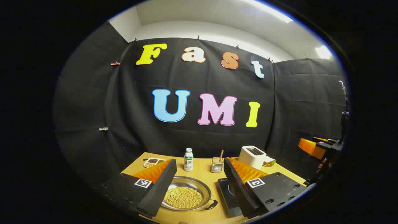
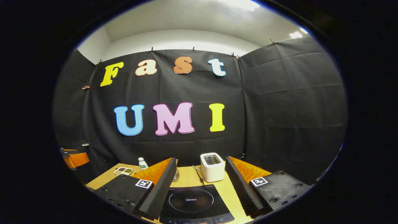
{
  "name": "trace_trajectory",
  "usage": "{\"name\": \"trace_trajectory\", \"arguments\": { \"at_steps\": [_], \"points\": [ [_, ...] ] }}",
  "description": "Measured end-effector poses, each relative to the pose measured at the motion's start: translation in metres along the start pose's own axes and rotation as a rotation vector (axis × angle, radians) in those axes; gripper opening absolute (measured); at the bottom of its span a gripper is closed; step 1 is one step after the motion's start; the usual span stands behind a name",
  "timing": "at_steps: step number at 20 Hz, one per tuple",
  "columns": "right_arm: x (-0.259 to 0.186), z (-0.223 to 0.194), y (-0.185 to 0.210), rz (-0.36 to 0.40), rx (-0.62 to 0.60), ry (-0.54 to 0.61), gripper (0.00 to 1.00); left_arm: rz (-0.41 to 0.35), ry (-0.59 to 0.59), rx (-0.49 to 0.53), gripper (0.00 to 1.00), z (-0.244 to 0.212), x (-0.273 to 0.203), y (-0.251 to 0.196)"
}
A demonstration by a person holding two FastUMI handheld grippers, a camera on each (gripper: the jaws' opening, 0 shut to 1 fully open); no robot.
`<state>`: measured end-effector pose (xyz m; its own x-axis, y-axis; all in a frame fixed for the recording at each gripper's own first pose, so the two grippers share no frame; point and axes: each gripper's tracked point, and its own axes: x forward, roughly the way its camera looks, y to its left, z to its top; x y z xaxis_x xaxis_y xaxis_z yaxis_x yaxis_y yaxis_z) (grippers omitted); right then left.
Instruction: First push the handle of the pot to place it horizontally, then grasp the pot with both hands and set it on the induction cooktop.
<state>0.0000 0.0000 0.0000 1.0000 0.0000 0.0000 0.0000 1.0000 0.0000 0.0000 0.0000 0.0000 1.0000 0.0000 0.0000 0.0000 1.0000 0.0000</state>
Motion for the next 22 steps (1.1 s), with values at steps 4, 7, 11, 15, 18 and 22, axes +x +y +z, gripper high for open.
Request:
{"name": "trace_trajectory", "arguments": {
  "at_steps": [4,7,11,15,18,22],
  "points": [
    [0.0,-0.001,0.007,0.009,0.0,0.007,0.98,0.037,-0.006,0.038,0.95,-0.006,-0.002,0.012],
    [-0.002,-0.002,0.009,0.013,-0.01,0.001,0.98,0.035,-0.005,0.039,0.95,-0.009,-0.006,0.014],
    [-0.003,-0.008,0.011,0.016,-0.009,0.016,0.98,0.039,0.004,0.027,0.95,-0.014,-0.01,0.014],
    [-0.005,-0.01,0.013,0.023,-0.01,0.023,0.98,0.035,0.005,0.046,0.95,-0.016,-0.013,0.013],
    [-0.008,-0.01,0.012,0.027,-0.019,0.022,0.98,0.03,0.008,0.04,0.95,-0.017,-0.014,0.011],
    [-0.009,-0.011,0.008,0.022,-0.011,0.026,0.98,0.023,0.017,0.029,0.95,-0.019,-0.014,0.007]
  ]
}}
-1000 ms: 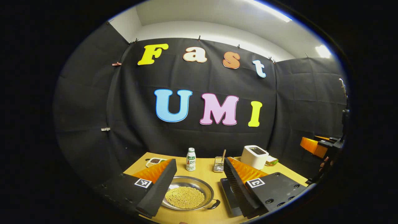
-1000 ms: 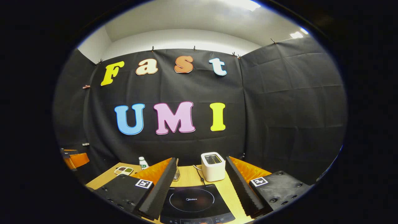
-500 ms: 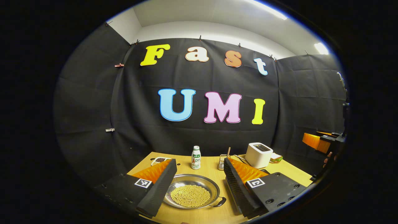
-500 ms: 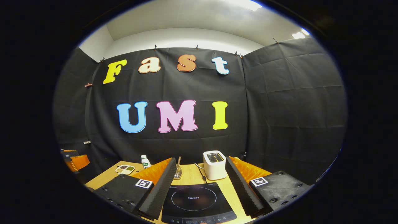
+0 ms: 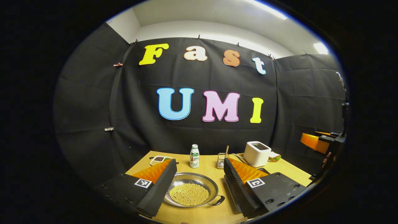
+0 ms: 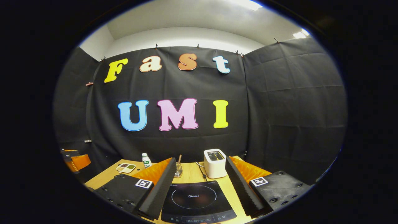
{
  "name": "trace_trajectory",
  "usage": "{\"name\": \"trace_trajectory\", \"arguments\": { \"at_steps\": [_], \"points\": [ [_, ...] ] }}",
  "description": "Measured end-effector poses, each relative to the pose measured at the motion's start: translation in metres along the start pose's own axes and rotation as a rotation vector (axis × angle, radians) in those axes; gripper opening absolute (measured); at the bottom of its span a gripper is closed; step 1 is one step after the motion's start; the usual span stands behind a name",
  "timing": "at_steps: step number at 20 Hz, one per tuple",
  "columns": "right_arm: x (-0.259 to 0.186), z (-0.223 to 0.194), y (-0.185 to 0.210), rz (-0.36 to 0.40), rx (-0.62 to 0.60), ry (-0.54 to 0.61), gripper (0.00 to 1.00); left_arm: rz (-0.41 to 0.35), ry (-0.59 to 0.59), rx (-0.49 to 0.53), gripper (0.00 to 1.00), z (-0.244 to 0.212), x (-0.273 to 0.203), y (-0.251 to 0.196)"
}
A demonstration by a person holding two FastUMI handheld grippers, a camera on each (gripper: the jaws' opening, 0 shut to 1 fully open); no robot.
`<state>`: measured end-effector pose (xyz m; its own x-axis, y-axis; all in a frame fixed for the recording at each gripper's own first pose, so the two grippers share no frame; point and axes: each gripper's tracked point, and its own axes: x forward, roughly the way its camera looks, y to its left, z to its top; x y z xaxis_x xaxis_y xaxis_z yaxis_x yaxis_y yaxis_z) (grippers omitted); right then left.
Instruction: First push the handle of the pot to place it horizontally, then grasp the pot with both hands and set it on the induction cooktop.
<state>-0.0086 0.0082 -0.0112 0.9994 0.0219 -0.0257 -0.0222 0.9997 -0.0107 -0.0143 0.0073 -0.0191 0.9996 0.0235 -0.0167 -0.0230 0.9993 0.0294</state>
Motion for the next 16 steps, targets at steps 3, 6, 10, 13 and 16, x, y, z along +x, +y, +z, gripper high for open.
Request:
{"name": "trace_trajectory", "arguments": {
  "at_steps": [3,6,10,13,16],
  "points": [
    [0.0,0.0,-0.002,-0.003,0.002,0.003,0.98,-0.008,0.003,0.006,0.95,0.0,0.001,-0.002],
    [-0.003,-0.004,-0.005,-0.006,-0.002,0.009,0.98,-0.028,0.02,0.016,0.95,-0.002,0.003,-0.006],
    [-0.005,-0.004,-0.008,-0.011,-0.002,0.009,0.98,-0.036,0.041,0.005,0.92,-0.005,0.005,-0.006],
    [-0.007,-0.006,-0.013,-0.021,0.002,0.013,0.98,-0.056,0.064,-0.003,0.87,-0.009,0.008,-0.005],
    [-0.009,-0.009,-0.017,-0.031,0.006,0.023,0.98,-0.072,0.073,-0.003,0.75,-0.011,0.011,-0.003]
  ]
}}
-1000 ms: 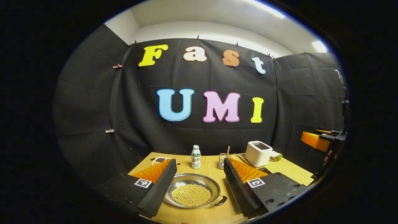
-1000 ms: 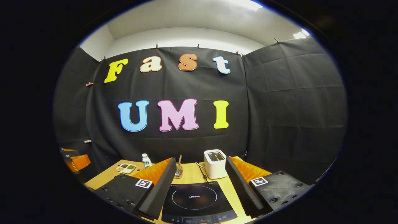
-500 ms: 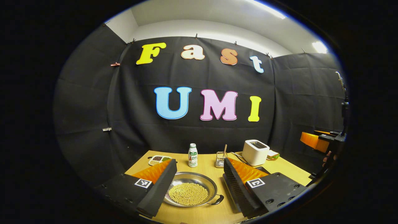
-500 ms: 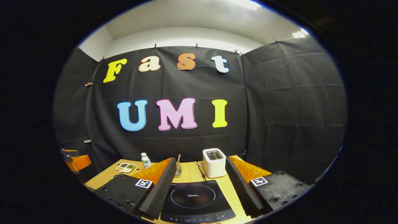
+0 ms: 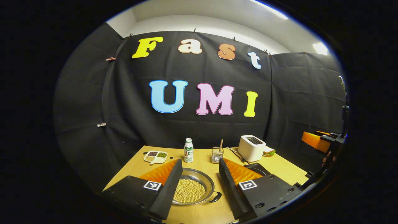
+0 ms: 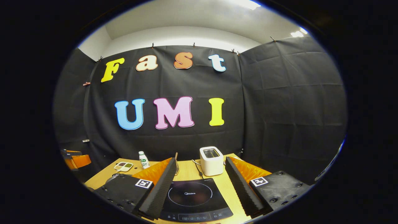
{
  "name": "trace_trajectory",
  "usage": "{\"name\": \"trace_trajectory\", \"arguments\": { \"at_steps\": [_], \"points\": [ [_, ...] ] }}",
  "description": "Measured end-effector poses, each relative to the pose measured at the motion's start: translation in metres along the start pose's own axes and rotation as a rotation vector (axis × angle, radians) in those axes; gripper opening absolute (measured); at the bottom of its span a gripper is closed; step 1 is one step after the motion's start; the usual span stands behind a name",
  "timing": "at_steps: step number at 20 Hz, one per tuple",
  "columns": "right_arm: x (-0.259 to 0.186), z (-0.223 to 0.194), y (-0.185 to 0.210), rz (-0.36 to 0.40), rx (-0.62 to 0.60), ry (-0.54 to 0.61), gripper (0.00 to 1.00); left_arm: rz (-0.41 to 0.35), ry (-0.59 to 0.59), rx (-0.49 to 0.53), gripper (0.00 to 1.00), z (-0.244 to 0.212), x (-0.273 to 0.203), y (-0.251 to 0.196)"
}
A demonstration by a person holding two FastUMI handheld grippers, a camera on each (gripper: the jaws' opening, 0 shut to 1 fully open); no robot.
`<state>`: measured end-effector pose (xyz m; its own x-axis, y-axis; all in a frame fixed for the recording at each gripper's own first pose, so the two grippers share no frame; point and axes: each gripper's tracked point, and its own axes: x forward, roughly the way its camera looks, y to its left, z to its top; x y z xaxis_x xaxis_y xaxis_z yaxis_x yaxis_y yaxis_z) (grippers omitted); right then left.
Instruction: First push the handle of the pot to place it horizontally, then grasp the pot with both hands and set it on the induction cooktop.
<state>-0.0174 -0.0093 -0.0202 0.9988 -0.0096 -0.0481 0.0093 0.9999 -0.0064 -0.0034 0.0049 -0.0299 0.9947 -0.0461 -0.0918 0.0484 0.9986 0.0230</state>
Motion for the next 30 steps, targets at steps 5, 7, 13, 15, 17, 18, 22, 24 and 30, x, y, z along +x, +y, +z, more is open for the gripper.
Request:
{"name": "trace_trajectory", "arguments": {
  "at_steps": [5,7,13,15,17,18,22,24,30],
  "points": [
    [0.0,-0.002,0.0,-0.001,0.002,0.01,0.98,-0.022,0.041,-0.022,0.59,-0.011,0.002,0.002],
    [0.001,-0.002,0.001,0.005,0.0,0.011,0.98,-0.035,0.052,-0.031,0.48,-0.014,0.002,0.001],
    [0.014,0.0,0.003,0.023,-0.01,0.026,0.98,-0.046,0.079,-0.042,0.3,-0.019,0.008,0.001],
    [0.019,0.003,0.004,0.035,-0.02,0.022,0.98,-0.051,0.094,-0.048,0.27,-0.021,0.01,-0.004],
    [0.03,0.003,0.004,0.05,-0.008,0.023,0.98,-0.058,0.126,-0.041,0.22,-0.026,0.015,-0.008],
    [0.037,-0.001,0.004,0.055,-0.006,0.035,0.98,-0.061,0.141,-0.037,0.14,-0.028,0.018,-0.011],
    [0.06,-0.002,0.001,0.079,-0.003,0.05,0.98,-0.054,0.203,-0.063,0.05,-0.043,0.028,-0.021],
    [0.068,-0.004,0.003,0.096,-0.001,0.056,0.98,-0.043,0.245,-0.061,0.05,-0.058,0.034,-0.022],
    [0.076,-0.029,0.01,0.155,0.005,0.118,0.98,-0.077,0.424,-0.079,0.05,-0.133,0.04,-0.029]
  ]
}}
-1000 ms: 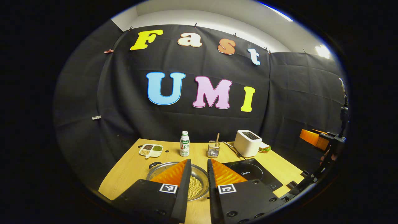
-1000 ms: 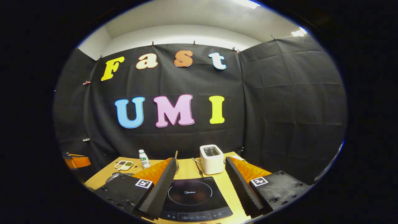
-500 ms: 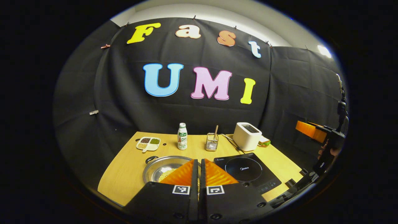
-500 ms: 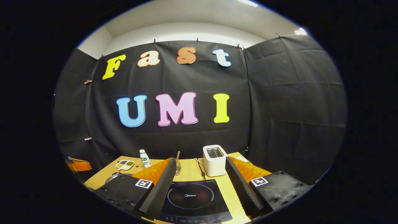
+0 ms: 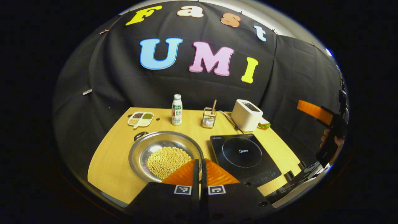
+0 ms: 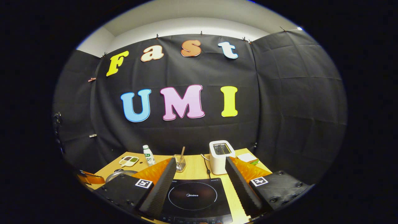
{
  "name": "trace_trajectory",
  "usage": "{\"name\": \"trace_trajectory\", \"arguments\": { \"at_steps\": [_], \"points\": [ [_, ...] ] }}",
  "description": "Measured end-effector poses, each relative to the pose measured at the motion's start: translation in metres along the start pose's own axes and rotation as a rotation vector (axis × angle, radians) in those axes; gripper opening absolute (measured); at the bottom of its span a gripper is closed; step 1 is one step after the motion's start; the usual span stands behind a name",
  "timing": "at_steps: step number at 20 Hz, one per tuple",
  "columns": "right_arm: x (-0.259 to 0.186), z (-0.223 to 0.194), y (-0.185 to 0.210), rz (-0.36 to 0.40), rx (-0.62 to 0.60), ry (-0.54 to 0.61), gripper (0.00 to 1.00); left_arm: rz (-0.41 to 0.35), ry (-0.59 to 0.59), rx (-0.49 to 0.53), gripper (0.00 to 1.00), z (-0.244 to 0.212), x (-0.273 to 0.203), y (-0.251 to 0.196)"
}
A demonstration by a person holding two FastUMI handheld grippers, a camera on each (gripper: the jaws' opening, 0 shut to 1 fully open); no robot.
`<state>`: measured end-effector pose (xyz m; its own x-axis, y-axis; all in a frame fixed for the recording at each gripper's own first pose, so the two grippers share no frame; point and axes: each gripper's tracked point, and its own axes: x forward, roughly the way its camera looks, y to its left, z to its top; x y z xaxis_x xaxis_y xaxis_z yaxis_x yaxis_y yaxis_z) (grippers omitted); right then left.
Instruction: First push the handle of the pot to place it horizontally, then grasp the pot with both hands and set it on the induction cooktop.
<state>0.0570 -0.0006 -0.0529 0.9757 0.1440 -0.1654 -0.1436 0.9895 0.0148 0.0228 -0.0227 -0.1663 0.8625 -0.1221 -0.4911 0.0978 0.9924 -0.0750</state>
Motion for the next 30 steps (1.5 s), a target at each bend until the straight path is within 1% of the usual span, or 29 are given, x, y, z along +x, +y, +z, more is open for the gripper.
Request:
{"name": "trace_trajectory", "arguments": {
  "at_steps": [1,2,7,10,14,15,21,30],
  "points": [
    [0.001,-0.002,0.002,0.011,0.003,0.008,1.0,0.0,0.031,-0.002,0.05,-0.012,0.005,0.001],
    [0.002,-0.002,0.003,0.02,0.004,0.009,0.98,-0.001,0.063,-0.002,0.05,-0.024,0.01,0.002],
    [0.007,-0.004,0.004,0.046,0.003,0.014,0.99,-0.006,0.188,0.008,0.05,-0.069,0.029,0.008],
    [0.01,-0.006,-0.004,0.039,0.0,0.015,0.98,-0.012,0.243,0.046,0.05,-0.086,0.038,0.013],
    [0.014,-0.009,-0.016,0.018,0.015,0.024,0.98,-0.022,0.325,0.055,0.05,-0.112,0.048,0.013],
    [0.014,-0.01,-0.018,0.014,0.018,0.027,0.98,-0.02,0.344,0.065,0.04,-0.119,0.051,0.014],
    [0.018,-0.012,-0.036,-0.019,0.029,0.033,0.98,-0.033,0.423,0.125,0.05,-0.14,0.072,0.012],
    [0.016,-0.015,-0.065,-0.089,0.042,0.047,0.98,-0.069,0.469,0.174,0.05,-0.143,0.103,-0.001]
  ]
}}
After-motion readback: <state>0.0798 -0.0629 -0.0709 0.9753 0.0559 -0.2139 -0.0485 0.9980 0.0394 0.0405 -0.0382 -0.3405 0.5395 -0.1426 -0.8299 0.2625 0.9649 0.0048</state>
